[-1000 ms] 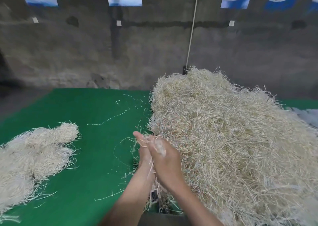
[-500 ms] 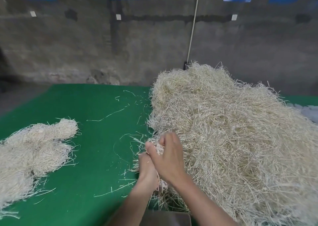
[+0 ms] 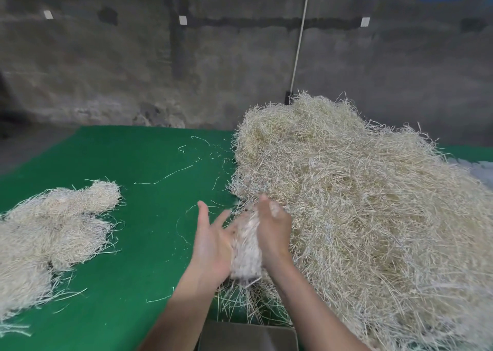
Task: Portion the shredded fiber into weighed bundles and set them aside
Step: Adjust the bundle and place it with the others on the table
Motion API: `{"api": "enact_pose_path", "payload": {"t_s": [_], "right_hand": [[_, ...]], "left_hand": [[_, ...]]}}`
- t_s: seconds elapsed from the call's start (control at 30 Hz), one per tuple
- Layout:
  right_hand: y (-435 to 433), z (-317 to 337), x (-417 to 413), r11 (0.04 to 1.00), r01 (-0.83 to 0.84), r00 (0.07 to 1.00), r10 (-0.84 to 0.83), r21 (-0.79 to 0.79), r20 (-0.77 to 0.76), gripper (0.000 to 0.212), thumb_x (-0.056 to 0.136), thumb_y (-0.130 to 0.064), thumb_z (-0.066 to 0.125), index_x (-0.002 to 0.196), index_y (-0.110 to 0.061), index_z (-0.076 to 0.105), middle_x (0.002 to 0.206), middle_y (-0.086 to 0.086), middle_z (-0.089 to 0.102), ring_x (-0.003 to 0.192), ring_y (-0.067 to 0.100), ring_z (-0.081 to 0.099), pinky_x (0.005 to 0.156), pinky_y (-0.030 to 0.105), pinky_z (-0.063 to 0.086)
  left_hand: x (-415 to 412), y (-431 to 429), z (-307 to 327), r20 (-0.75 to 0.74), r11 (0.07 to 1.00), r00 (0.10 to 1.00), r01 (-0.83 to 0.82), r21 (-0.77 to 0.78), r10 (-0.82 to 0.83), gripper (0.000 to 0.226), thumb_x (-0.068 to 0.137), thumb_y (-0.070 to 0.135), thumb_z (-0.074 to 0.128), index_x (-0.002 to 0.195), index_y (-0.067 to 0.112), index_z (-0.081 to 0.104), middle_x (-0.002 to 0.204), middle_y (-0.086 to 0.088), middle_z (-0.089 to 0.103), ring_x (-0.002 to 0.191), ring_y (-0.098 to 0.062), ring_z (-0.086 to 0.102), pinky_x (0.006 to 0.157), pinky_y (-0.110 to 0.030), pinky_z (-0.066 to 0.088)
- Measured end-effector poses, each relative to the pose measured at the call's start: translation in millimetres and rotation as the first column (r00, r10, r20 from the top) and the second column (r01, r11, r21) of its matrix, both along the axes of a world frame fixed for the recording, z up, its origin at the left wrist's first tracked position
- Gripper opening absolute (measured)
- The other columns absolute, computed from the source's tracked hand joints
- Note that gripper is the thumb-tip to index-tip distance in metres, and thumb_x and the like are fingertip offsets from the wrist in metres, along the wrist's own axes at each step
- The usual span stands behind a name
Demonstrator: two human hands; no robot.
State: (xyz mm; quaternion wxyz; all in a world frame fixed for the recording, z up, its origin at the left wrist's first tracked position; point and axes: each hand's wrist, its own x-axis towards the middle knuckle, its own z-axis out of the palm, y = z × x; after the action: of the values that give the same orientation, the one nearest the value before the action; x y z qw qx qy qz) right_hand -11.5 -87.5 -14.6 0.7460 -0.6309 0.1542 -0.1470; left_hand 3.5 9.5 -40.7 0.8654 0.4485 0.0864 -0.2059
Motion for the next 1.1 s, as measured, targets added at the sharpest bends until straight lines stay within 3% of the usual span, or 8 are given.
{"api": "enact_pose_path", "payload": {"t_s": [0.13, 0.23, 0.33, 0.53, 0.67, 0.83, 0.93, 1.1], "right_hand": [[-12.1, 11.4, 21.2, 0.97, 0.119, 0.993, -0.116, 0.213, -0.027, 0.024, 0.098, -0.016, 0.046, 0.115, -0.026, 0.059, 0.131, -0.003, 0.052, 0.105, 0.023, 0.06, 0.085, 0.021, 0.049], [0.1, -3.7, 7.1, 0.986, 0.081, 0.994, -0.069, -0.149, 0.086, 0.037, 0.095, -0.002, 0.046, 0.109, -0.036, 0.055, 0.124, -0.015, 0.049, 0.114, 0.016, 0.054, 0.09, 0.019, 0.047], [5.7, -39.4, -19.1, 0.683, -0.094, 0.965, 0.243, -0.724, 0.104, 0.057, 0.095, -0.008, 0.042, 0.133, -0.048, 0.026, 0.151, -0.022, 0.02, 0.143, 0.0, 0.008, 0.12, 0.032, 0.002], [6.5, -25.4, -12.3, 0.38, -0.195, 0.935, 0.351, -0.904, -0.054, 0.054, 0.09, -0.066, 0.015, 0.139, -0.058, -0.006, 0.155, -0.02, -0.014, 0.144, 0.008, -0.014, 0.116, 0.039, -0.011], [-12.0, -8.3, 4.9, 0.688, -0.306, 0.944, 0.31, -0.658, -0.115, 0.047, 0.098, -0.047, 0.03, 0.141, -0.055, 0.012, 0.152, -0.025, -0.011, 0.142, 0.002, -0.005, 0.116, 0.042, 0.002], [19.3, -32.9, -27.5, 0.573, -0.192, 0.936, 0.35, -0.796, 0.026, 0.035, 0.092, -0.057, 0.022, 0.125, -0.067, 0.031, 0.141, -0.035, 0.027, 0.129, -0.018, 0.022, 0.116, 0.02, 0.012], [-0.7, -15.3, -9.5, 0.964, -0.095, 0.991, 0.114, -0.25, 0.063, 0.02, 0.096, -0.039, 0.046, 0.101, -0.032, 0.064, 0.089, -0.023, 0.061, 0.075, -0.009, 0.055, 0.097, 0.033, 0.048], [-18.7, -0.1, 8.9, 0.996, 0.052, 0.998, -0.054, 0.076, 0.032, 0.018, 0.097, -0.015, 0.049, 0.103, -0.025, 0.062, 0.11, 0.014, 0.064, 0.078, 0.007, 0.064, 0.061, 0.024, 0.055]], "left_hand": [[-29.9, -18.7, -11.5, 0.143, 0.998, 0.989, 0.039, 0.044, -0.045, 0.098, 0.055, 0.088, 0.039, 0.143, 0.044, 0.03, 0.138, 0.005, 0.046, 0.136, -0.027, 0.035, 0.111, -0.06, 0.02], [-25.2, -33.8, -2.2, 0.023, 0.975, 1.0, 0.005, -0.22, -0.001, 0.087, 0.065, 0.075, 0.048, 0.127, 0.015, 0.055, 0.121, -0.013, 0.064, 0.113, -0.029, 0.061, 0.098, -0.048, 0.043], [-6.5, -21.5, 2.8, -0.038, 0.972, 0.994, -0.106, -0.21, 0.1, 0.047, 0.086, 0.054, 0.053, 0.102, 0.012, 0.065, 0.101, -0.009, 0.069, 0.091, -0.025, 0.068, 0.081, -0.039, 0.05], [-18.2, -37.5, 4.6, 0.137, 0.979, 0.97, -0.203, 0.007, 0.2, 0.037, 0.093, 0.034, 0.048, 0.127, 0.021, 0.056, 0.121, 0.001, 0.06, 0.104, -0.011, 0.059, 0.09, -0.032, 0.042], [-1.8, -26.2, 7.4, 0.044, 0.971, 0.995, -0.102, 0.217, 0.095, 0.022, 0.099, 0.034, 0.042, 0.106, 0.024, 0.06, 0.102, 0.015, 0.055, 0.079, 0.001, 0.056, 0.061, -0.022, 0.035], [5.2, -21.3, 19.6, -0.067, 0.993, 0.991, -0.114, 0.034, 0.116, 0.08, 0.09, 0.07, 0.022, 0.142, 0.011, 0.037, 0.136, -0.021, 0.049, 0.12, -0.036, 0.052, 0.098, -0.048, 0.042], [-3.3, -23.8, 17.3, -0.114, 0.993, 0.987, -0.107, 0.046, 0.112, 0.086, 0.084, 0.075, 0.027, 0.143, 0.013, 0.036, 0.147, -0.018, 0.037, 0.134, -0.034, 0.039, 0.107, -0.052, 0.034], [-27.4, -36.6, 9.2, 0.057, 0.999, 0.998, 0.016, 0.03, -0.018, 0.08, 0.069, 0.071, 0.051, 0.131, 0.02, 0.053, 0.127, -0.01, 0.061, 0.118, -0.026, 0.058, 0.101, -0.05, 0.042]]}}
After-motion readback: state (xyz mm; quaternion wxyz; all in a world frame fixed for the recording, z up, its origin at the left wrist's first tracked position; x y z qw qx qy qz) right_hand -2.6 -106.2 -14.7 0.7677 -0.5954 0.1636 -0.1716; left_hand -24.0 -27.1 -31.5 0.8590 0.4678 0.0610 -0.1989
